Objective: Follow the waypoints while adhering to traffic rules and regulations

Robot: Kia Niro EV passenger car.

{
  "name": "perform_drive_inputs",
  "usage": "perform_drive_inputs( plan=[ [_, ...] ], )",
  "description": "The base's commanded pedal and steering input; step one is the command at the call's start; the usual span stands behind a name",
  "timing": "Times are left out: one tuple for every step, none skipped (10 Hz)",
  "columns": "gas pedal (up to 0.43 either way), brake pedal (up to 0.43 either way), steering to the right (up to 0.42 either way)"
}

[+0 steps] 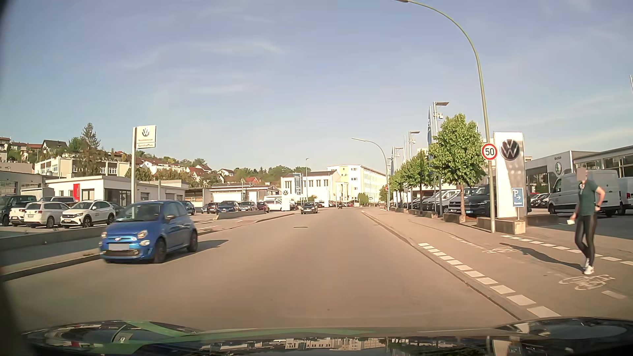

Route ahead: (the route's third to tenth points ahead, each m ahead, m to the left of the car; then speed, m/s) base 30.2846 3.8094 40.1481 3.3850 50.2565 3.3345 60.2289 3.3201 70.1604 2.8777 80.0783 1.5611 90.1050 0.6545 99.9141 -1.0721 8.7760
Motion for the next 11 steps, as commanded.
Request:
perform_drive_inputs(
  plan=[
    [0.079, 0.000, -0.003],
    [0.087, 0.000, -0.003],
    [0.098, 0.000, -0.002],
    [0.098, 0.000, 0.001],
    [0.098, 0.000, 0.002],
    [0.110, 0.000, 0.004],
    [0.130, 0.000, 0.005],
    [0.150, 0.000, 0.006],
    [0.150, 0.000, 0.006],
    [0.150, 0.000, 0.006],
    [0.150, 0.000, 0.006]
  ],
)
